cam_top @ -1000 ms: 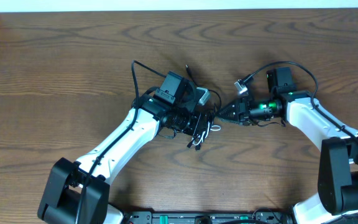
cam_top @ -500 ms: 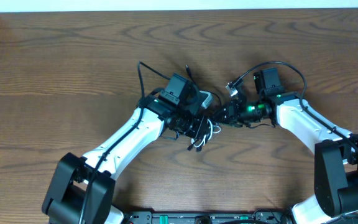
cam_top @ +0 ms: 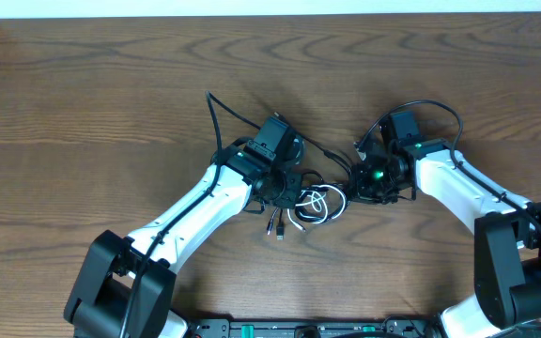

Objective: Untangle cables

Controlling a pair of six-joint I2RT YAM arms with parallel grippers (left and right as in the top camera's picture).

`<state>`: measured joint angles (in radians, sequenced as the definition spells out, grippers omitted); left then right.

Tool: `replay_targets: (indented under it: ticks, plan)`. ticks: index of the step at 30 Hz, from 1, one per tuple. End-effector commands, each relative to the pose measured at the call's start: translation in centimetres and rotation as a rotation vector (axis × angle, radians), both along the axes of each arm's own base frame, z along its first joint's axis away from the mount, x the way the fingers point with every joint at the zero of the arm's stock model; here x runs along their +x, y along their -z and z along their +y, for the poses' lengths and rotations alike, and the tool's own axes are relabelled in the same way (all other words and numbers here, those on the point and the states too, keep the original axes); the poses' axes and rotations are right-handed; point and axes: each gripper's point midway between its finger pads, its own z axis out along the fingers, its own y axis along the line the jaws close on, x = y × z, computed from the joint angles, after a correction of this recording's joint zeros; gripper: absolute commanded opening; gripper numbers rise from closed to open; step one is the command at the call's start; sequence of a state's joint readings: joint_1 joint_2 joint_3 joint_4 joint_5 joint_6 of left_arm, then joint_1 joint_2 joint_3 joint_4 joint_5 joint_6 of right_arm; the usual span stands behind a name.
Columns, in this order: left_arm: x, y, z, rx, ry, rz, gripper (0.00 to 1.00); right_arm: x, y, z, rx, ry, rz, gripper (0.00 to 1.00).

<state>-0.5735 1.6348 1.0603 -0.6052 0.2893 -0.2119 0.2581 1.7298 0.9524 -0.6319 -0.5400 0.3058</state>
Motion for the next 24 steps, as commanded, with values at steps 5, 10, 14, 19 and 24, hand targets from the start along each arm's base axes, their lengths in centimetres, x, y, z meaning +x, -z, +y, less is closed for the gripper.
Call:
replay_targets:
  ticks: [5, 10, 14, 19, 24]
  plan:
    - [-0.3, 1.5, 3.0, 0.12, -0.094, 0.039, 0.08, -0.2, 1.3, -1.9, -0.144, -0.013, -0.033, 0.02]
    - [1.2, -1.2, 4.4, 0.042, -0.223, 0.123, 0.09, 0.1, 1.9, -3.2, -0.241, -0.01, -0.054, 0.18]
    - [1.6, -3.7, 2.8, -0.148, -0.225, 0.197, 0.13, 0.5, 2.0, -3.8, -0.277, -0.02, -0.081, 0.33]
    - [1.3, -4.1, 2.4, -0.193, -0.217, 0.228, 0.22, 1.3, -2.4, -0.9, -0.081, -0.156, -0.13, 0.41]
    - [0.8, -4.1, 1.7, -0.187, -0.188, 0.225, 0.31, 2.3, -4.8, -0.8, -0.077, -0.159, -0.142, 0.47]
